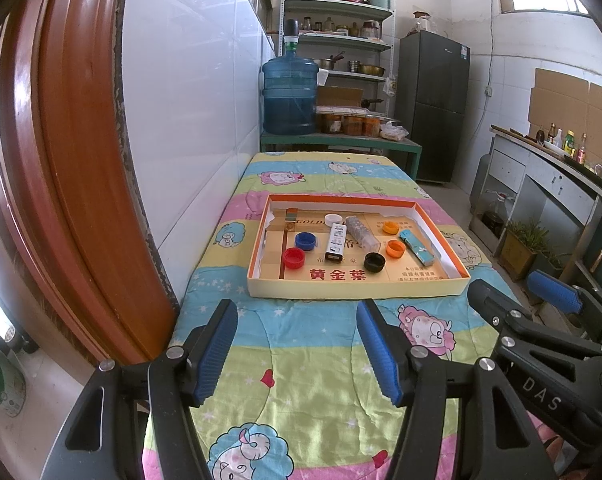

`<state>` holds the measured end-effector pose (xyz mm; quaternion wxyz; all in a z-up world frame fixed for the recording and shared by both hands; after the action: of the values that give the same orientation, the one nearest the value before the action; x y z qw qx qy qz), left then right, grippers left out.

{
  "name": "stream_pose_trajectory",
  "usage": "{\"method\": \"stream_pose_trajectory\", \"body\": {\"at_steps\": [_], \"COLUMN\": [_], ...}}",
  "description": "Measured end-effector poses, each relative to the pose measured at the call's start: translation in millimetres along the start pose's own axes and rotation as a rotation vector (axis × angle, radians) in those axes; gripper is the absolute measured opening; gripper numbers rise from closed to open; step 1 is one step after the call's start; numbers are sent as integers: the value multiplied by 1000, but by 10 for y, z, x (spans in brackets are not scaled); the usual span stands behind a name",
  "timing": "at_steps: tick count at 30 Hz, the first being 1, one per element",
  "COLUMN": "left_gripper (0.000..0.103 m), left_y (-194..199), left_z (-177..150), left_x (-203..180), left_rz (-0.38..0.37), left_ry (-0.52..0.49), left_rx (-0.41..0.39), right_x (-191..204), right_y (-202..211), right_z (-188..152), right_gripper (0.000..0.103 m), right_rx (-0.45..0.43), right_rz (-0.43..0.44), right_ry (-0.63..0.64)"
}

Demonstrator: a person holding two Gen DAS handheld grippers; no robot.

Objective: Organize rigid objects

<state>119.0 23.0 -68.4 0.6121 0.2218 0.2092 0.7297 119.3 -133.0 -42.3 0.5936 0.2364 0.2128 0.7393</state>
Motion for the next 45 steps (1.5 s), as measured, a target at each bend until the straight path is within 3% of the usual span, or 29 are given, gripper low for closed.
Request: {"method": "stream_pose_trajectory", "body": {"at_steps": [45], "left_gripper": [62], "left_y": [0], "left_z": [-12], "left_x": [8], "left_rz": [-1], "left_ry": [0], "left_rx": [6], "right_x": [32], "right_y": [-42], "right_z": [-59], "right_gripper": [75], "right_rx": [7], "right_rz": [3], "right_ry": [2]}}
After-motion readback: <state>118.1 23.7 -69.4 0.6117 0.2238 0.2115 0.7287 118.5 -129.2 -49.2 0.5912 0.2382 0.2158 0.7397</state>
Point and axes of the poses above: each gripper's, at about its wrist camera, not at the fingertips, and y roughly against the way its jaws point, x to its left, z to its top, the point moved 9 cm from there along -y, roughly the way its jaws point, and after that the axes turned 10 degrees about z, right-handed, at the moved point
